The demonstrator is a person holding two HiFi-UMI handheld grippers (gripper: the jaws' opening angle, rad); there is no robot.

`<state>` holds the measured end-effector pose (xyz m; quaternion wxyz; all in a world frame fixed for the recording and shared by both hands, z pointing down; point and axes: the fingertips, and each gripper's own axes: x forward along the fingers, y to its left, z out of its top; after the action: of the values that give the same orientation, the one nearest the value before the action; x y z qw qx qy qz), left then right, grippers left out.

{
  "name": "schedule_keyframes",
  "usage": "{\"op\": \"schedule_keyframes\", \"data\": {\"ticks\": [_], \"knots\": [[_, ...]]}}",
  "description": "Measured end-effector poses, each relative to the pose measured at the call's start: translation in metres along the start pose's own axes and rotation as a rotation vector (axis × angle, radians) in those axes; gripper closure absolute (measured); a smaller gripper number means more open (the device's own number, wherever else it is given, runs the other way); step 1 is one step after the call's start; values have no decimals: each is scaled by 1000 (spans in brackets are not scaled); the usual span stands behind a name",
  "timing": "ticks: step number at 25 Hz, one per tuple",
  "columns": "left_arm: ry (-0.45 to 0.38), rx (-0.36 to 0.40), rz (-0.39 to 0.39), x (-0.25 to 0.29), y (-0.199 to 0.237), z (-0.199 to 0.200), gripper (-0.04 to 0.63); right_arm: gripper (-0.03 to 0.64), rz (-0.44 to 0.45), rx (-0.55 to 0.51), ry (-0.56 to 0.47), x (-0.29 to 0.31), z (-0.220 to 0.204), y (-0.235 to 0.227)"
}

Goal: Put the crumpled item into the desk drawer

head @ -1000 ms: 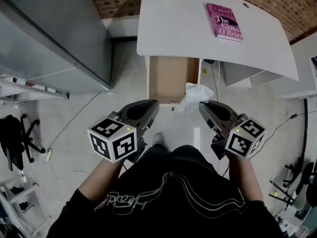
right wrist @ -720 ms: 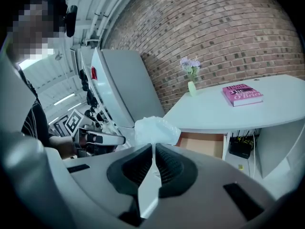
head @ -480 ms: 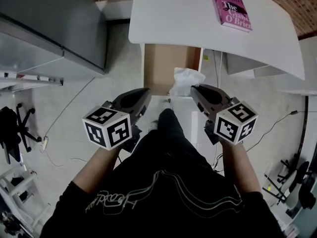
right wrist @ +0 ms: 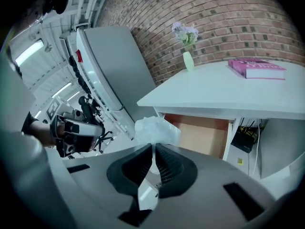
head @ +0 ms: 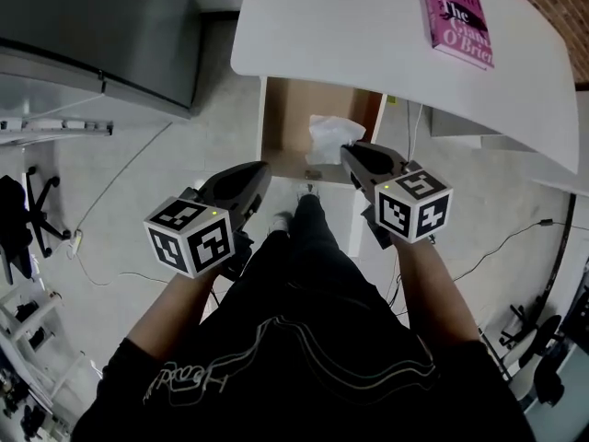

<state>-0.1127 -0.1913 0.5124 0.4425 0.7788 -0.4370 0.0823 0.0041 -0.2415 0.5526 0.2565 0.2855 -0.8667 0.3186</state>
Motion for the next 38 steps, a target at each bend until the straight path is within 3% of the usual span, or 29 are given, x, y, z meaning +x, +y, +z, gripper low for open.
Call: {"op": "schedule_keyframes", "data": {"ticks": [8,22,32,38], "knots": [[23,-74,55,22,37,-11,574,565,3,-23,103,60,-15,-35],[41,-148,107,48,78,-31,574,565,-31,-13,285,147,-91,-84],[54,-190,145,43,101,-48,574,565,-67,-48,449,193,-134,-113],[46,-212,165,40,111,-52,572,563,-78,-31,488,206,-144,-122]]}}
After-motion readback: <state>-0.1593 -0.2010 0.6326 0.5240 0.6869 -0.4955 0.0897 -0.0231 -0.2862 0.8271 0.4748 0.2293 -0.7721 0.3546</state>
